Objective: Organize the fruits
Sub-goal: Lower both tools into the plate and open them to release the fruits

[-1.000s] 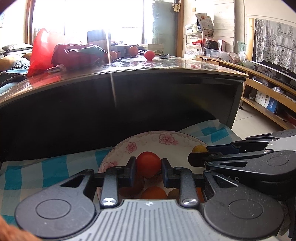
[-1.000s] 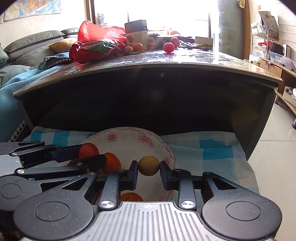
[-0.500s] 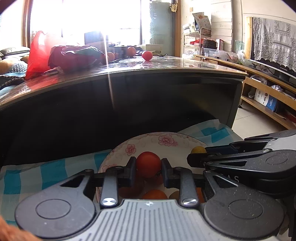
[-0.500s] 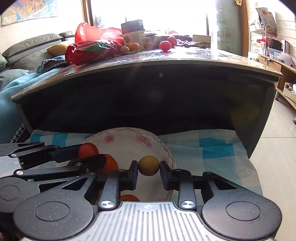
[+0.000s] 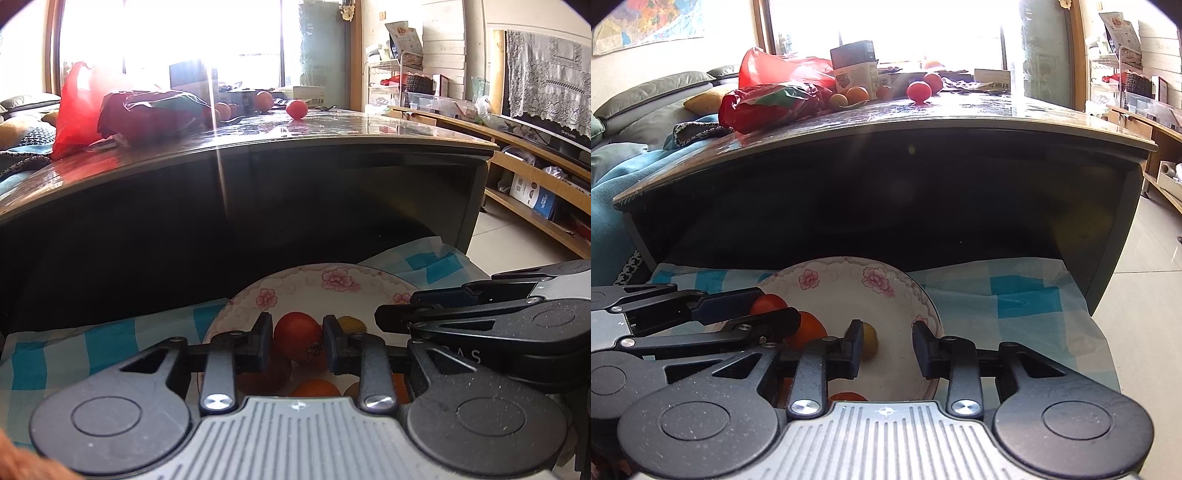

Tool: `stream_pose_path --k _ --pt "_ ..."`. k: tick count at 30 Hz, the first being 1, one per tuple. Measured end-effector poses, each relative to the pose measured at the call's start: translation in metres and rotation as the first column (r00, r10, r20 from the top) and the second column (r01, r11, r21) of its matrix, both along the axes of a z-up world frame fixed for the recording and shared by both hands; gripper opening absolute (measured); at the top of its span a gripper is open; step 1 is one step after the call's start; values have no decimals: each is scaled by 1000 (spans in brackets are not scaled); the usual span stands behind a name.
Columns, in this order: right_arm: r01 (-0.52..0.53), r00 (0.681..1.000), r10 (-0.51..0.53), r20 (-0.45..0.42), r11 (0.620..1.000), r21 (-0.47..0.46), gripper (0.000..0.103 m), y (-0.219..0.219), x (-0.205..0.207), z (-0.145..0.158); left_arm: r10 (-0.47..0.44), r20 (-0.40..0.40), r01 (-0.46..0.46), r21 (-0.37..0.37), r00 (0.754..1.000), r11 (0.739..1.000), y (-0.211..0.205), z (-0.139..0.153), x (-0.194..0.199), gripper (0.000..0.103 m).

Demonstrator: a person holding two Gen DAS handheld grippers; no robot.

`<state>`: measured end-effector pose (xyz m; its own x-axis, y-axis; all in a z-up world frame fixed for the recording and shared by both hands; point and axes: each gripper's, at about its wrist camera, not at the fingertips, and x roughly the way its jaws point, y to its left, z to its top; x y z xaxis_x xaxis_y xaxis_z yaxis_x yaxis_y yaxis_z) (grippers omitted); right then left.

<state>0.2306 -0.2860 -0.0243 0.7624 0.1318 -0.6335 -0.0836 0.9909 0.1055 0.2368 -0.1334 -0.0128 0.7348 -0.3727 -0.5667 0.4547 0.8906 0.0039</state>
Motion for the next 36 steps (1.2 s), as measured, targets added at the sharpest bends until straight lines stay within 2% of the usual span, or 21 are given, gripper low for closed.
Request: stream_pose_path --k 11,17,20,26,36 --pt "-8 1000 7 13 1000 12 31 3 -2 1 12 3 -12 -6 1000 1000 7 4 -3 42" --pt "-6 1000 6 14 1000 17 39 3 -3 2 23 -4 -23 -12 1000 1000 12 5 -5 46" --pt "-5 1000 5 11 1000 15 40 4 -4 3 30 -7 -30 -13 1000 999 13 7 -8 47" --pt "9 1000 -9 5 1000 13 40 4 -9 7 52 -12 -52 -8 999 999 18 11 -17 61" --pt "15 1000 -15 0 997 82 42 2 -19 22 67 6 -67 -6 998 998 30 21 -32 67"
